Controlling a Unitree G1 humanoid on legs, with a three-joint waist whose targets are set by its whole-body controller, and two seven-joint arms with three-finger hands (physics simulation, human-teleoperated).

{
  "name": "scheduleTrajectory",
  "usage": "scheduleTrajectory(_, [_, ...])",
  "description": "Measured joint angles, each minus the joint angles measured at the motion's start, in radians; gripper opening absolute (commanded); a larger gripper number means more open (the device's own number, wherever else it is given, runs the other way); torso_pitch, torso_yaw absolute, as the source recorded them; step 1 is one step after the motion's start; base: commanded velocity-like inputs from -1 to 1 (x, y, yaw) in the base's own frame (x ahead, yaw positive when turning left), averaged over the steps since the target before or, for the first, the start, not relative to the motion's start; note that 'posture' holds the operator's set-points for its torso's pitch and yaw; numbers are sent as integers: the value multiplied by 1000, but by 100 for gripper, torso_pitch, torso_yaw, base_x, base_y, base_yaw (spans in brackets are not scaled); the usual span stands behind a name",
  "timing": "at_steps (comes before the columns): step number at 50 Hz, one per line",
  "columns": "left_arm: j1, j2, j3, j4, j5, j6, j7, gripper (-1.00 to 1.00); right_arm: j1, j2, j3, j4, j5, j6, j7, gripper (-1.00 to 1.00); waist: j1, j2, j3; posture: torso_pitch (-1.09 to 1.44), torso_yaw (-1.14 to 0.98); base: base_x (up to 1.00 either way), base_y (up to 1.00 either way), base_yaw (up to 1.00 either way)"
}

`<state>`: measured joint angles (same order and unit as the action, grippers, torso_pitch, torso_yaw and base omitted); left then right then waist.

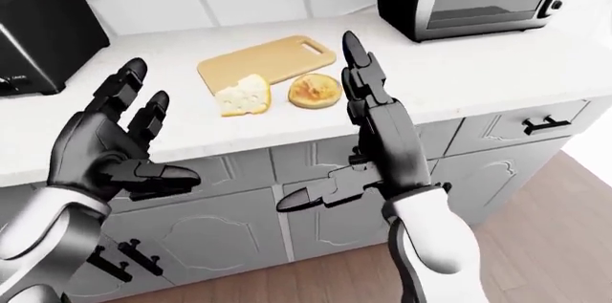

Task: Place the bread and cheese on the cutting board.

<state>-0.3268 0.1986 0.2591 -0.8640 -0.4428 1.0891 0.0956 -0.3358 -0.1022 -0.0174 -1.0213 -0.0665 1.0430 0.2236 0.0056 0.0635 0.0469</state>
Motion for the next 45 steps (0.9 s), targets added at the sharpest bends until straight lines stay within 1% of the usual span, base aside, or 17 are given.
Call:
scheduleTrajectory(2, [7,-1,1,8,6,11,4,100,4,-1,2,6,6,7,4,100,3,-2,-4,0,0,12,0,0])
scheduleTrajectory(4, [1,-1,-1,7,8,11,4,100,-1,-2,-2,2,5,7,3,100,1,-19,-10,0,0,13,0,0])
scheduleTrajectory(8, [-5,0,0,-8,5,-1,-1,100,-10,-3,-4,-13,1,-4,-2,100,5,-66,-9,0,0,12,0,0])
scheduleTrajectory(10, [-8,1,2,-10,3,-2,-2,100,-13,-4,-3,-14,2,-5,-3,100,7,-105,-15,0,0,12,0,0])
scheduleTrajectory(12, [-3,-10,-8,-7,0,0,-3,100,-7,-9,-12,-8,-1,-3,-4,100,-9,-89,-9,0,0,12,0,0])
scheduleTrajectory(15, [2,-10,-23,4,-10,14,-8,100,2,-8,-21,4,-9,11,-9,100,-12,-91,-9,0,0,13,0,0])
scheduleTrajectory(17, [-1,-7,-19,2,-9,15,-8,100,-3,-8,-18,2,-9,11,-10,100,-8,-76,-8,0,0,12,0,0])
scheduleTrajectory(20, [-6,-6,-10,-10,-5,5,-6,100,-5,-9,-13,-10,-6,0,-8,100,-9,-41,0,0,0,13,0,0])
scheduleTrajectory(23, [-10,-3,-9,-12,-3,-1,-5,100,-15,-10,-15,-10,-5,-2,-6,100,-14,17,-9,0,0,12,0,0])
scheduleTrajectory(25, [-4,-1,-1,-1,0,2,-3,100,-10,-4,-3,-4,-1,3,-3,100,-2,0,1,0,0,12,0,0])
scheduleTrajectory(27, [0,0,4,9,5,14,2,100,-13,-5,2,5,3,17,1,100,2,3,-3,0,0,12,0,0])
scheduleTrajectory(29, [-8,2,4,8,5,19,5,100,-21,-7,-4,3,2,23,0,100,0,-11,-12,0,0,13,0,0])
scheduleTrajectory(33, [-16,4,5,-10,-3,11,3,100,-34,-9,-10,-14,-2,18,-5,100,4,-58,-10,0,0,13,0,0])
scheduleTrajectory(36, [-24,6,7,-13,-8,12,6,100,-42,-11,-14,-13,2,18,-4,100,6,-109,-17,0,0,12,0,0])
scheduleTrajectory(38, [-22,-3,-9,-6,-14,21,6,100,-40,-13,-32,-5,4,28,-6,100,-5,-88,-8,0,0,14,0,0])
scheduleTrajectory(41, [-30,-1,-18,-6,-27,43,7,100,-47,-15,-55,4,9,49,-17,100,-8,-89,-9,0,0,12,0,0])
scheduleTrajectory(45, [-37,4,-6,-23,-28,36,14,100,-50,-21,-53,-12,28,33,-27,100,-7,-50,-3,0,0,12,0,0])
